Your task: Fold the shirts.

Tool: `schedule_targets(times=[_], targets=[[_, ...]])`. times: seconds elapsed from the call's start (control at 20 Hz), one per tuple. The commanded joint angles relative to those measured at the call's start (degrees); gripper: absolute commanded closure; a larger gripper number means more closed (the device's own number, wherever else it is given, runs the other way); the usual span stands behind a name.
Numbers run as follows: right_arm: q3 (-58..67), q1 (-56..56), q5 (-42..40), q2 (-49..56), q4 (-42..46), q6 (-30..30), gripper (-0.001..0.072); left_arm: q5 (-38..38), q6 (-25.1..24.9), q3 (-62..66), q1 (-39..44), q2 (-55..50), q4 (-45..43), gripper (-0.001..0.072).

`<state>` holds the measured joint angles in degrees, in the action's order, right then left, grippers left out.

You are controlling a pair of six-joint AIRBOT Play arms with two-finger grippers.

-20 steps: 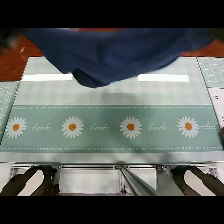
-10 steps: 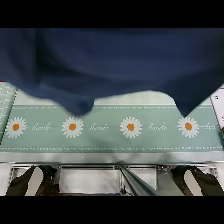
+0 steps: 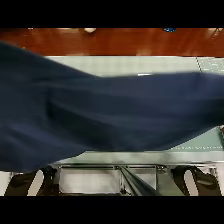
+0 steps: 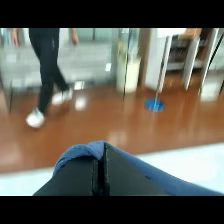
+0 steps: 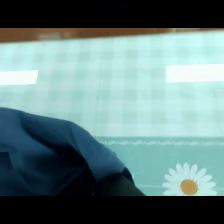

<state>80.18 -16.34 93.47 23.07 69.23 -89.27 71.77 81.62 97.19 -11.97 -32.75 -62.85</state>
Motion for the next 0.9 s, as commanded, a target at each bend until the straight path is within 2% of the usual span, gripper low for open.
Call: schedule_targets(times=[0.0,0.25,0.4,0.55,0.7,0.85], targets=[[-8.2,0.0,-2.3,-1.3,-1.0,-1.3,0.0688,1.6,3.5,-9.8,2.3,-0.3,-5.1,0.0686],[-23.3,0.0,-11.5,4.5,-7.9,2.9,0.0688,-9.9,3.5,-30.9,2.4,-8.5,2.5,0.0686],[-31.1,0.1,-23.4,12.7,-12.1,8.1,0.0688,-18.8,2.8,-36.2,4.3,-19.3,3.3,0.0686],[-32.5,0.1,-36.9,27.1,-18.3,15.5,0.0688,-30.4,0.5,-34.6,7.5,-32.1,5.5,0.0686],[-30.8,0.1,-48.5,43.1,-33.7,26.1,0.0688,-38.2,0.6,-29.0,9.5,-43.0,6.0,0.0686],[-23.3,0.1,-47.1,58.3,-43.5,29.4,0.0688,-36.8,0.8,-21.6,9.8,-50.8,6.4,0.0686]])
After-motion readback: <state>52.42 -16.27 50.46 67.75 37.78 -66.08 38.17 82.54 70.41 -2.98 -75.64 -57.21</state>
